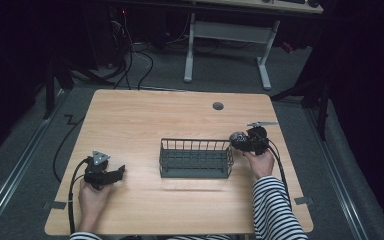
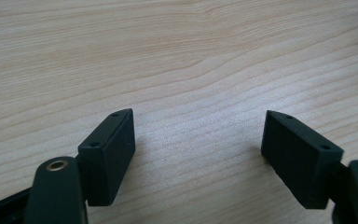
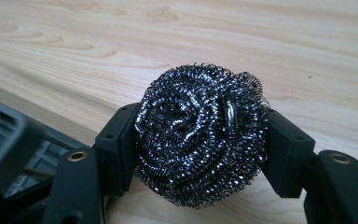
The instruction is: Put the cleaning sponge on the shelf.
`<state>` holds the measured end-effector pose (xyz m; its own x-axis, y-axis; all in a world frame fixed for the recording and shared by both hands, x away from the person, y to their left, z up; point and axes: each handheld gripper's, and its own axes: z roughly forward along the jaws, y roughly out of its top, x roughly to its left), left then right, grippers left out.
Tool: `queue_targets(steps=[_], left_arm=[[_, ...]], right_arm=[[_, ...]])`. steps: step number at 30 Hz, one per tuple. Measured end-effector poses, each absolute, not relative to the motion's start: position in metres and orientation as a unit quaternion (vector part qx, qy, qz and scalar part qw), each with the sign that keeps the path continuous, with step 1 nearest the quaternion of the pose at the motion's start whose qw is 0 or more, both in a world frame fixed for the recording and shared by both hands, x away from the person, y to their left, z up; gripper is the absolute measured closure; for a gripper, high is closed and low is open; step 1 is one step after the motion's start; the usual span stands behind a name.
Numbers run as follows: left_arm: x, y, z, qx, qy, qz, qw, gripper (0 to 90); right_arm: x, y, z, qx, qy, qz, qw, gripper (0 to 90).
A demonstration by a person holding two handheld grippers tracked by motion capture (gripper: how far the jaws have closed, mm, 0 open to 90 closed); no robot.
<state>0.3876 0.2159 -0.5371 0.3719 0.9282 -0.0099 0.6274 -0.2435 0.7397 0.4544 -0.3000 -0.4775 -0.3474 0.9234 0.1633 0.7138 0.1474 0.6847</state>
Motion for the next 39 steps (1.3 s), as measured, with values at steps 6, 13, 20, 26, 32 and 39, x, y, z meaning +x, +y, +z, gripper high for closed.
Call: queue_targets(steps=[6,13,20,26,32,39], left_arm=[[0.388,0.216,-0.537,0.756,0.514,0.223,0.337,26.3],[0.388,0.216,-0.537,0.757,0.514,0.223,0.337,26.4],[0.388,0.216,-0.537,0.756,0.514,0.223,0.338,26.4],[0.388,0.216,-0.537,0.756,0.514,0.223,0.338,26.4],[0.388,0.216,-0.537,0.756,0.514,0.223,0.338,26.3],[0.388,0.216,-0.537,0.756,0.514,0.223,0.337,26.4]], right_arm=[[0.447,-0.310,-0.464,0.556,0.734,0.357,0.159,37.4],[0.434,-0.320,-0.445,0.549,0.728,0.373,0.171,37.5],[0.421,-0.325,-0.429,0.535,0.730,0.387,0.176,37.5],[0.410,-0.326,-0.416,0.524,0.730,0.402,0.177,37.5],[0.400,-0.322,-0.405,0.506,0.735,0.416,0.173,37.5],[0.390,-0.307,-0.395,0.481,0.749,0.425,0.169,37.5]])
